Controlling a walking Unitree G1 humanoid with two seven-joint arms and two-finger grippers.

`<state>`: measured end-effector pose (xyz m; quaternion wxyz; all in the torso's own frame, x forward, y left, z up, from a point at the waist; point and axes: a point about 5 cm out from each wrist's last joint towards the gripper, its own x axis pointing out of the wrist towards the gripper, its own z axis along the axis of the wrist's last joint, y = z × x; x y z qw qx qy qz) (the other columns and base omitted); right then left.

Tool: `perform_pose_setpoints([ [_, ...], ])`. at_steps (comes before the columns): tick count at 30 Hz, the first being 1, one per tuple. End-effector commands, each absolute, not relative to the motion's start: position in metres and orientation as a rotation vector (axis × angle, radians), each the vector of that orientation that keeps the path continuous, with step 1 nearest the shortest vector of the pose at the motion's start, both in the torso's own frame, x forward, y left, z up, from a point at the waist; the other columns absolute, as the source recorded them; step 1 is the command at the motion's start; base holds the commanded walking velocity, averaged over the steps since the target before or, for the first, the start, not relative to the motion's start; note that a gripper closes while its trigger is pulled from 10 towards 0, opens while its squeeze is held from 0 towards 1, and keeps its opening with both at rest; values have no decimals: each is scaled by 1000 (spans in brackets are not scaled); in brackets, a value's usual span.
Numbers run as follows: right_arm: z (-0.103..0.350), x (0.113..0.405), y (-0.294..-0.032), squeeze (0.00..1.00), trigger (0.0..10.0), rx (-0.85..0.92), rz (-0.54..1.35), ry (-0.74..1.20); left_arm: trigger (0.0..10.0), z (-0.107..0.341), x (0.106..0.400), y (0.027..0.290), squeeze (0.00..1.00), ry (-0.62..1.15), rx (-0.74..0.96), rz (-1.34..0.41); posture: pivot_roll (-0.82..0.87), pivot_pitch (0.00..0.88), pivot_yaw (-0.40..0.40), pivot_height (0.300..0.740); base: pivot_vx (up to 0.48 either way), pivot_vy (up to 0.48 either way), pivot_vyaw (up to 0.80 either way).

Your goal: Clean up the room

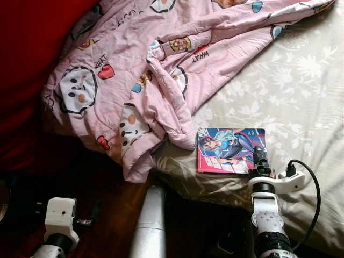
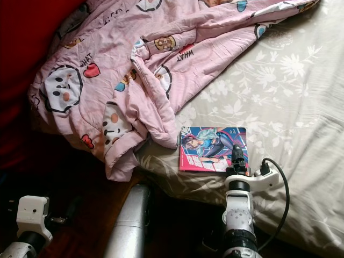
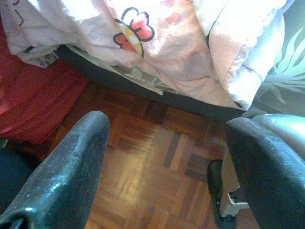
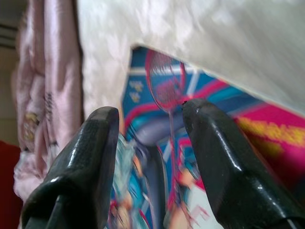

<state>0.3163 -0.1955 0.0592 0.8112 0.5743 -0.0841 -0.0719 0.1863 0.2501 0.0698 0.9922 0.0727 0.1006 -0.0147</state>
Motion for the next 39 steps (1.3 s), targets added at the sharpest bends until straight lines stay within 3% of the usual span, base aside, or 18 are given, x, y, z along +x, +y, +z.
perform_pose_setpoints([
  [1, 50, 309, -198, 0, 10000, 1243, -189, -182, 10000, 61, 175, 259, 0, 267, 171, -8, 296, 536, 207, 608, 0, 0, 0],
  [15, 23, 282, -209, 0, 10000, 1214, -281, -150, 10000, 59, 177, 258, 0, 271, 171, -14, 288, 535, 210, 608, 0, 0, 0],
  [39, 11, 276, -208, 0, 10000, 1202, -306, -88, 10000, 58, 176, 258, 0, 275, 169, -20, 290, 538, 213, 608, 0, 0, 0],
])
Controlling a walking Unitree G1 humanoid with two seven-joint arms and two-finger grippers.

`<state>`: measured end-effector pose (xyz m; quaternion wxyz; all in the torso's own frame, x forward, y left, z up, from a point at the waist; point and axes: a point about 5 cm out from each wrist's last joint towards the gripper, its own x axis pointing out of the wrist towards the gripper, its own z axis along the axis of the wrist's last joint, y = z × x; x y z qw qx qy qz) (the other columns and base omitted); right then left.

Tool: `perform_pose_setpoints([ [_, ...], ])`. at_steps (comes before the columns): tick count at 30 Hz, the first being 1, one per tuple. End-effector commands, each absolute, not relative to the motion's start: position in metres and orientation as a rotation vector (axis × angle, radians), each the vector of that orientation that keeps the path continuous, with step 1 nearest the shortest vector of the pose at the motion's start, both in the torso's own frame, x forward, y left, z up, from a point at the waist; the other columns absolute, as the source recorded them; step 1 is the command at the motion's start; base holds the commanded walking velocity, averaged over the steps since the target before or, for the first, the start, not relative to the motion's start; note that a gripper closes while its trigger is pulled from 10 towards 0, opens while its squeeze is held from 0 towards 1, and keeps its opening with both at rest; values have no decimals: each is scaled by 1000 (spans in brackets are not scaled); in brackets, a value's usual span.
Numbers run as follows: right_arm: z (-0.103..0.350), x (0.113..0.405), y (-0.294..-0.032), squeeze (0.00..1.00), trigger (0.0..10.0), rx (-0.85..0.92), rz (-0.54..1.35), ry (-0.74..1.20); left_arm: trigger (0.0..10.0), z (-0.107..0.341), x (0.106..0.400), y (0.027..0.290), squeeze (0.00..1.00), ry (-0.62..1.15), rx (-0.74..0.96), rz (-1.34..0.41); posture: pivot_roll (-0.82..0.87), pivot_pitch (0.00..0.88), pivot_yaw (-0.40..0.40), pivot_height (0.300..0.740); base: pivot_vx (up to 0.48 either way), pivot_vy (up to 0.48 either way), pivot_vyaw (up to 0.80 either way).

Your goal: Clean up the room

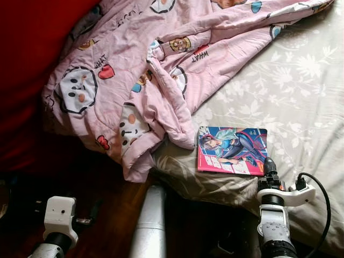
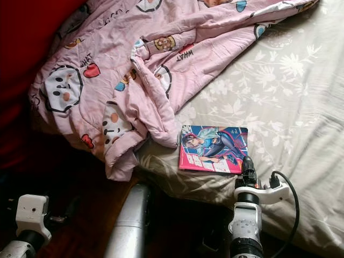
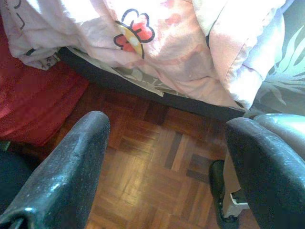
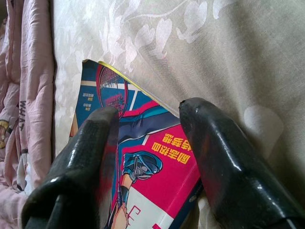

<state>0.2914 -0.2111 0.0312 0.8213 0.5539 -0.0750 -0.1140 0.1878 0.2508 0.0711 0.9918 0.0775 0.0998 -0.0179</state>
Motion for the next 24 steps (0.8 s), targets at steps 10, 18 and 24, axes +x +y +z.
perform_pose_setpoints([
  [10, 13, 276, -211, 0, 10000, 1202, -308, -111, 10000, 55, 178, 260, 0, 281, 167, -19, 291, 537, 214, 608, 0, 0, 0],
  [18, 17, 275, -219, 0, 10000, 1196, -316, -154, 10000, 50, 178, 260, 0, 285, 163, -21, 287, 535, 212, 608, 0, 0, 0],
  [24, 27, 279, -212, 0, 10000, 1212, -213, -190, 10000, 47, 179, 261, 0, 288, 162, -20, 285, 534, 212, 608, 0, 0, 0],
])
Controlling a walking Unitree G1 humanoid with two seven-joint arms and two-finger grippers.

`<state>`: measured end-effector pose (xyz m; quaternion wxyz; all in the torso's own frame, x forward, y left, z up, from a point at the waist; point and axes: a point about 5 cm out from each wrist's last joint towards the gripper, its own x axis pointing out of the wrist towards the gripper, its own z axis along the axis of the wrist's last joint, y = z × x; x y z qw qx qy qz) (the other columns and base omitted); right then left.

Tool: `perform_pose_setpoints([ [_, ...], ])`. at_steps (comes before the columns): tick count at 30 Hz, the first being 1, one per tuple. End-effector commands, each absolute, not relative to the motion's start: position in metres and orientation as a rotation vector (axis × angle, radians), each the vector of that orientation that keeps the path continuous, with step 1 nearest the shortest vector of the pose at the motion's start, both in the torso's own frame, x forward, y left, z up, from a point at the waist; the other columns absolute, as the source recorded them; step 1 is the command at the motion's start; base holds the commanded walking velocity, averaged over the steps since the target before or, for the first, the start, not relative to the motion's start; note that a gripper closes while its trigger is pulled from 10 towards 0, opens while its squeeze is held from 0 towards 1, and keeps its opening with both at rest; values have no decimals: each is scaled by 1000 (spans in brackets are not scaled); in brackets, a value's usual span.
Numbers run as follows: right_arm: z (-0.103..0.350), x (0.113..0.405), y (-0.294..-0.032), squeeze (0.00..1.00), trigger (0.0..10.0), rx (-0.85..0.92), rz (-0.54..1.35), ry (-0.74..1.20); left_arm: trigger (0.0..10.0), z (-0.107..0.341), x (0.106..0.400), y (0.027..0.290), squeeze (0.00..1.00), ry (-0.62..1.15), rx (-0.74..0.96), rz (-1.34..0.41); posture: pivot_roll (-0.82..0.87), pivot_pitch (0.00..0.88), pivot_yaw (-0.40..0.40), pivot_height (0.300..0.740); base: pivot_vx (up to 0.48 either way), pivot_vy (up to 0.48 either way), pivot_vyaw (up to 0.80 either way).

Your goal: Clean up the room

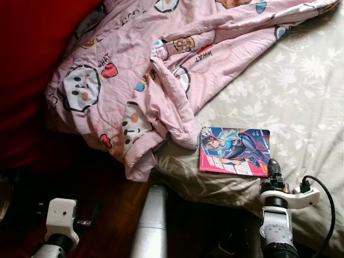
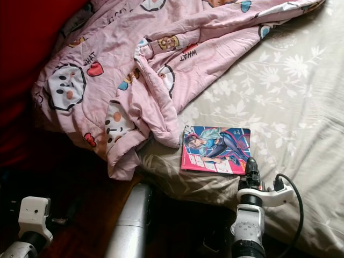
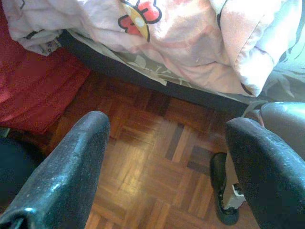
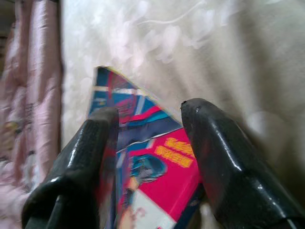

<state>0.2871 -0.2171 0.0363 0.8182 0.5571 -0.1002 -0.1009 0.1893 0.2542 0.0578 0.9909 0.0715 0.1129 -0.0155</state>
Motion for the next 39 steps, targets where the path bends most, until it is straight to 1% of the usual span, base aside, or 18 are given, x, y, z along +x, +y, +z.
perform_pose_setpoints([
  [1, 29, 279, -210, 0, 10000, 1218, -194, -197, 10000, 46, 179, 261, 0, 288, 162, -20, 285, 533, 212, 608, 0, 0, 0],
  [5, 30, 277, -208, 0, 10000, 1227, -165, -198, 10000, 46, 178, 262, 0, 286, 161, -19, 285, 533, 212, 608, 0, 0, 0],
  [9, 24, 273, -210, 0, 10000, 1224, -186, -180, 10000, 47, 178, 262, 0, 283, 162, -19, 285, 533, 212, 608, 0, 0, 0],
  [17, 26, 266, -217, 0, 10000, 1230, -223, -221, 10000, 49, 177, 263, 0, 278, 168, -19, 283, 519, 214, 608, 0, 0, 0],
  [23, 24, 264, -218, 0, 10000, 1228, -229, -217, 10000, 48, 177, 260, 0, 277, 167, -23, 281, 518, 214, 608, 0, 0, 0],
  [39, 10, 261, -217, 0, 10000, 1232, -289, -154, 10000, 42, 176, 263, 0, 297, 173, -30, 287, 531, 219, 608, 0, 0, 0],
])
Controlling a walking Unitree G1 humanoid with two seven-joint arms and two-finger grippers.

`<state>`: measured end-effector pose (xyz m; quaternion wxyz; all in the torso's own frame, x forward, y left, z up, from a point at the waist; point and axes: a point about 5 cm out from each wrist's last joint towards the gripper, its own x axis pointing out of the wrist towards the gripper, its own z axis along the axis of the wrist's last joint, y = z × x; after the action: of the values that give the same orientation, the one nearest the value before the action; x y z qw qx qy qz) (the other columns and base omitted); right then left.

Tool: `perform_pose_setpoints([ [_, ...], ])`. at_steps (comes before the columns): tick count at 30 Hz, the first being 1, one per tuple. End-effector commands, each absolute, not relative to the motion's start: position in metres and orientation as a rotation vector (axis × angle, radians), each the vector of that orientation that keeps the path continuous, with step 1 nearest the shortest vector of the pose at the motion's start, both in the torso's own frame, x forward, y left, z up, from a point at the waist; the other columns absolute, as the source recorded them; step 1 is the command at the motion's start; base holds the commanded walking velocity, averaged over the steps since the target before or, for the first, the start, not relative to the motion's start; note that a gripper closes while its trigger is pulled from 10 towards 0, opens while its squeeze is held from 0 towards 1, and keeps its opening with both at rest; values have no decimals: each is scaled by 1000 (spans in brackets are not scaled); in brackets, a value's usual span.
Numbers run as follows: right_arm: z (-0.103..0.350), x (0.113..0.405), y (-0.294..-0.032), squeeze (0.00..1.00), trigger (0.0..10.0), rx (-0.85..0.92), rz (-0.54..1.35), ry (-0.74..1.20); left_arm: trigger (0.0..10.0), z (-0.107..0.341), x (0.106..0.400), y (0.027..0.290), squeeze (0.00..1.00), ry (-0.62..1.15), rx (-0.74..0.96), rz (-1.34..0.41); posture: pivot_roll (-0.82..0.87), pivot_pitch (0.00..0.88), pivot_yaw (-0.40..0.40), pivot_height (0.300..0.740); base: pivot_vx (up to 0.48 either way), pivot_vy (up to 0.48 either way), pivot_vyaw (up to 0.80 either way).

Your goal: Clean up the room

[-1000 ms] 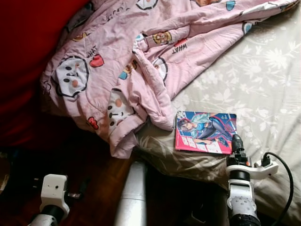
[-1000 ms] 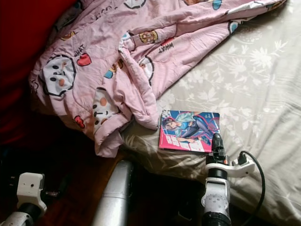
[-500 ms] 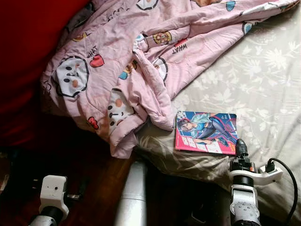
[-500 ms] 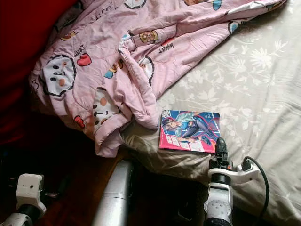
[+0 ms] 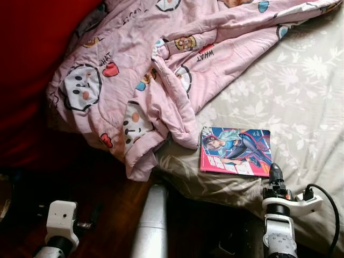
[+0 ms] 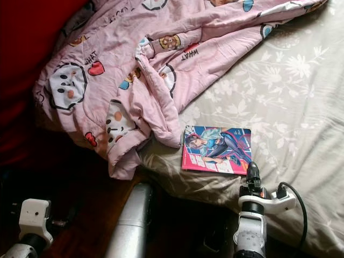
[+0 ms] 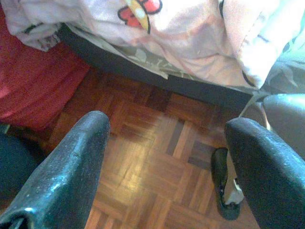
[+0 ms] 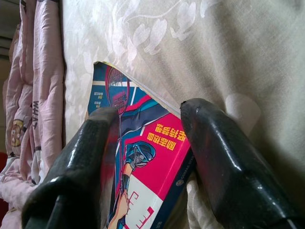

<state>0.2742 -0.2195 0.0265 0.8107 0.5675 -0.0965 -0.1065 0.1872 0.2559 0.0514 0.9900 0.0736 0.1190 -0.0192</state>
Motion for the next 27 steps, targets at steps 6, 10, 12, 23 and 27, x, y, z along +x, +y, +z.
perform_pose_setpoints([
  [6, 5, 261, -214, 0, 10000, 1237, -285, -123, 10000, 41, 176, 263, 0, 299, 176, -33, 291, 534, 222, 608, 0, 0, 0],
  [10, 1, 262, -207, 0, 10000, 1242, -267, -88, 10000, 41, 176, 264, 0, 300, 177, -36, 291, 538, 226, 608, 0, 0, 0],
  [12, -3, 262, -203, 0, 10000, 1245, -279, -70, 10000, 41, 176, 263, 0, 299, 178, -40, 291, 538, 226, 608, 0, 0, 0],
  [23, -6, 258, -208, 0, 10000, 1245, -306, -88, 10000, 46, 174, 261, 0, 289, 185, -54, 296, 540, 231, 608, 0, 0, 0],
  [27, -11, 254, -209, 0, 10000, 1237, -330, -61, 10000, 46, 174, 260, 0, 291, 187, -59, 296, 540, 231, 608, 0, 0, 0],
])
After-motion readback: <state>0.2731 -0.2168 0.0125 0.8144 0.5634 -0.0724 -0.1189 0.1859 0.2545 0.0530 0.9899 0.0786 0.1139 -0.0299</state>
